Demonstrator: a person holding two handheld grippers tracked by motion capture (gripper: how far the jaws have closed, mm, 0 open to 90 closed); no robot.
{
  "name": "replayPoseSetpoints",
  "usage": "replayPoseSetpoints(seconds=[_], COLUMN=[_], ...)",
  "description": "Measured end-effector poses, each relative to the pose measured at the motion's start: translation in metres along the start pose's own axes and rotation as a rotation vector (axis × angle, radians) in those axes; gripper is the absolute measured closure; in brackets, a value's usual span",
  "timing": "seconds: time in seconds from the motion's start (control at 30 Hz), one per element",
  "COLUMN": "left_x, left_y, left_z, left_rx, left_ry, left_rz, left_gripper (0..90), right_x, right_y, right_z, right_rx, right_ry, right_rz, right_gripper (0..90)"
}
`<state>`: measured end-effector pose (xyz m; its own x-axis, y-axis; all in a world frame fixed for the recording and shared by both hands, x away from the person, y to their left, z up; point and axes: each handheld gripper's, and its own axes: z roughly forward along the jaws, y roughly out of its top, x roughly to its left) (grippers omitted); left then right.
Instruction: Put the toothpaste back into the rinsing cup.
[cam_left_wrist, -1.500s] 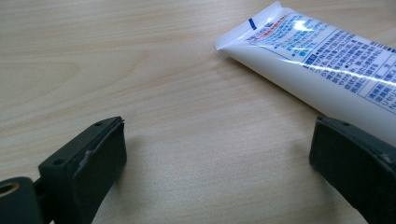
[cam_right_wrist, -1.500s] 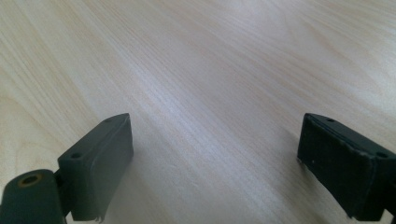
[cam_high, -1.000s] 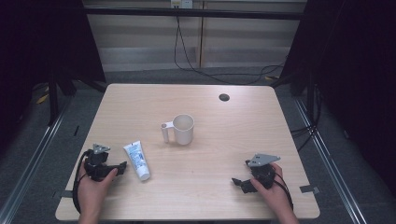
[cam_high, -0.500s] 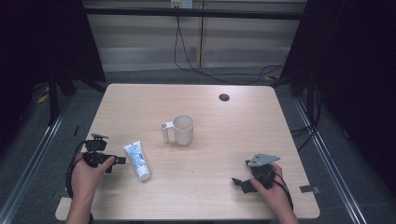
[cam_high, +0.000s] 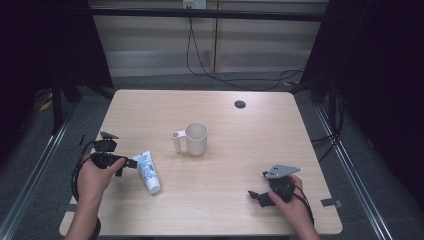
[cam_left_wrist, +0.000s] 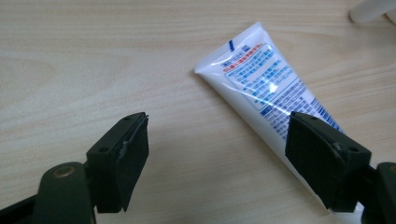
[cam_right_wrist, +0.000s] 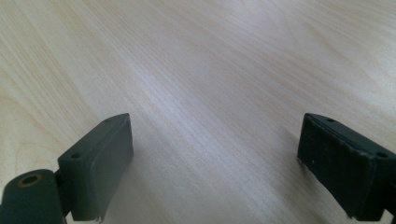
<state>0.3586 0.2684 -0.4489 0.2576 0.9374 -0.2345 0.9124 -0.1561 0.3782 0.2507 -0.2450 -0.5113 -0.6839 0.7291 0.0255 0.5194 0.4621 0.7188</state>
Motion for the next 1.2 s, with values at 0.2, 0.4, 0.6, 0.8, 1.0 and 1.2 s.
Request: replayPoseSetpoints(seconds=[0.2,0.4,0.6,0.8,1.0,1.2], left_x=[-0.008,-0.014,-0.018,-0.022,-0.027,-0.032], left_y=[0.007,0.013,0.016,0.016,0.016,0.017], left_z=[-0.003,-0.003,-0.001,0.009,0.017,0.025], left_rx=[0.0,0.018,0.025,0.049,0.064,0.091], left_ry=[-0.015,-0.026,-0.032,-0.036,-0.044,-0.046], left_rz=[0.001,0.003,-0.012,-0.019,-0.03,-0.029], left_gripper=[21.1,20.2,20.1,19.3,18.8,18.0], right_x=[0.0,0.0,0.0,0.0,0.0,0.0], right_y=[0.0,0.0,0.0,0.0,0.0,0.0], right_z=[0.0,0.0,0.0,0.0,0.0,0.0], right_rx=[-0.001,-0.001,-0.001,0.001,-0.001,-0.001], right_ry=[0.0,-0.001,0.0,0.0,0.0,0.0], right_rz=[-0.002,-0.001,-0.002,0.0,-0.002,-0.002], right_gripper=[9.9,9.9,9.9,9.9,9.9,9.9])
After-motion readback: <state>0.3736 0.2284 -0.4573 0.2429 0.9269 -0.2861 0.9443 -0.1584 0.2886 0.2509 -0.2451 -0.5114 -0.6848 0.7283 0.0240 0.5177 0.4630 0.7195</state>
